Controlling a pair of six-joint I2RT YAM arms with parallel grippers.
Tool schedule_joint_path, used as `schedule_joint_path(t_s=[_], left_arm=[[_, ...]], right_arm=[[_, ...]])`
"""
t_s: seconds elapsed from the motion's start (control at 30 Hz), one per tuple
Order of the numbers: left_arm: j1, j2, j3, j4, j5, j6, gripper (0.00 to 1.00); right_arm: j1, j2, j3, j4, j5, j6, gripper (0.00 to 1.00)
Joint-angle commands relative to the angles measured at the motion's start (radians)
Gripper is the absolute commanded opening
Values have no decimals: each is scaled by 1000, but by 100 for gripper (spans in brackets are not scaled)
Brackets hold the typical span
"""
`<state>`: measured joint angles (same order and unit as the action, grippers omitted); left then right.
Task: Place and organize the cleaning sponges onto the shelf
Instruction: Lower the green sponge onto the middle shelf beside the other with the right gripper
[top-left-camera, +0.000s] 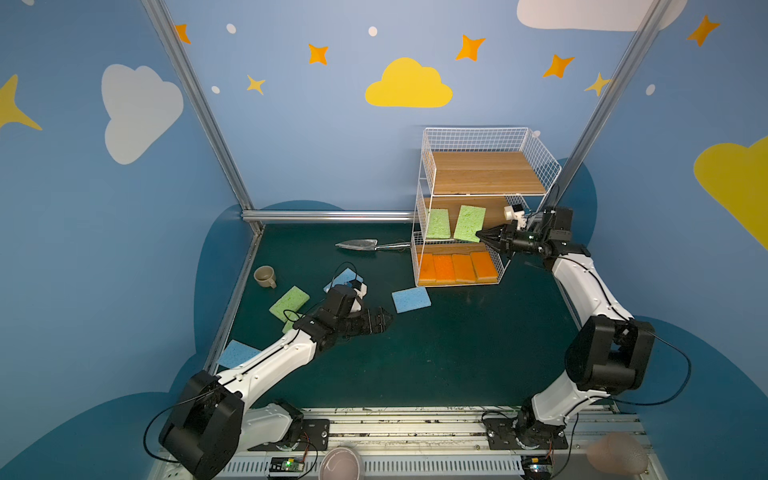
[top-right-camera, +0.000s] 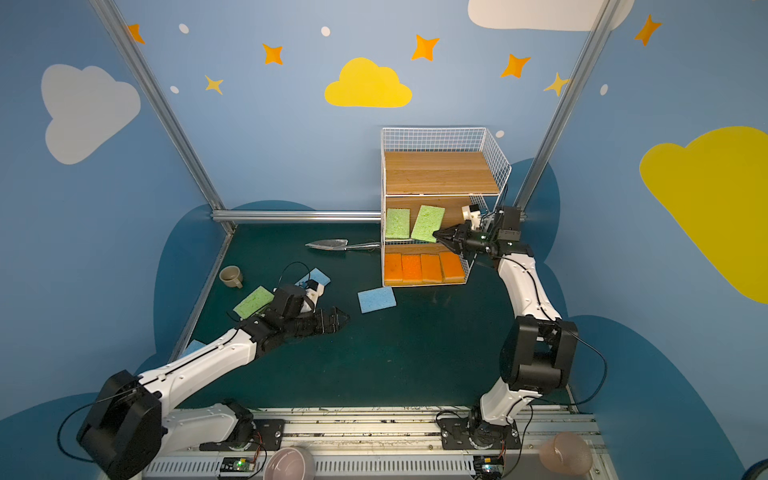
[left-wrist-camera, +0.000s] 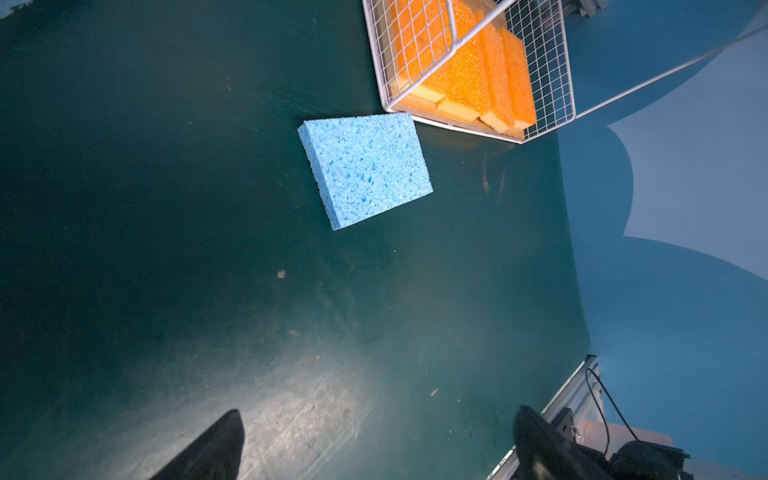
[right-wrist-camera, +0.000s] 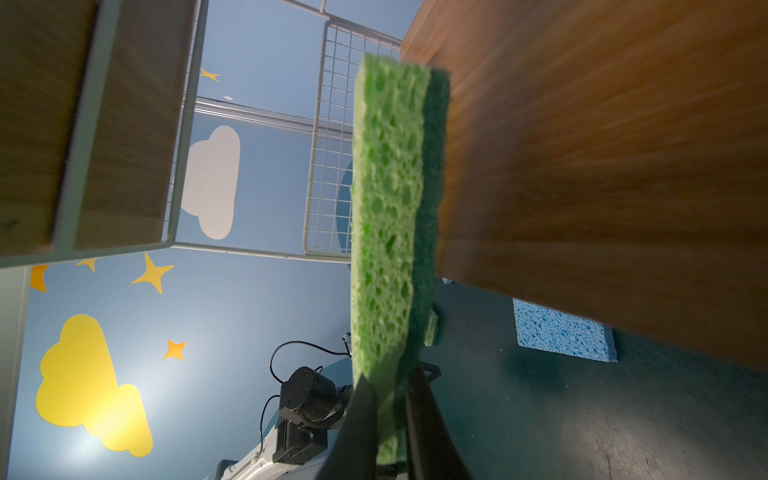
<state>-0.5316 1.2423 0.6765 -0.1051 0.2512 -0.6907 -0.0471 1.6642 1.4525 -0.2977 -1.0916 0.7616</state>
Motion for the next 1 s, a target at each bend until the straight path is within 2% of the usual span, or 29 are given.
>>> schedule_joint_path(t_s=[0.0, 0.1, 0.2, 0.43, 0.8, 0.9, 0.93, 0.97], left_arm=[[5, 13, 17, 15, 18, 18, 99], [5, 19, 20, 16, 21, 16, 100], [6, 22, 20, 18, 23, 14, 99], [7, 8, 26, 8, 22, 14, 99], [7, -18, 24, -8, 15, 17, 99], [6, -24, 24, -9, 11, 18, 99], [7, -24, 24, -10, 11, 19, 99], [6, -24, 24, -8, 13, 18, 100]], right_arm=[[0, 17, 35, -7, -2, -13, 19], [0, 25, 39, -7, 5, -16, 26], [-1, 22, 35, -10, 20, -20, 39], [0, -31, 7, -23, 104, -22, 51], [9, -194, -140, 32, 182, 4, 56], [29, -250, -201, 32, 215, -4, 52], [40, -270, -226, 34, 232, -9, 49], [49, -288, -253, 37, 246, -11, 43]])
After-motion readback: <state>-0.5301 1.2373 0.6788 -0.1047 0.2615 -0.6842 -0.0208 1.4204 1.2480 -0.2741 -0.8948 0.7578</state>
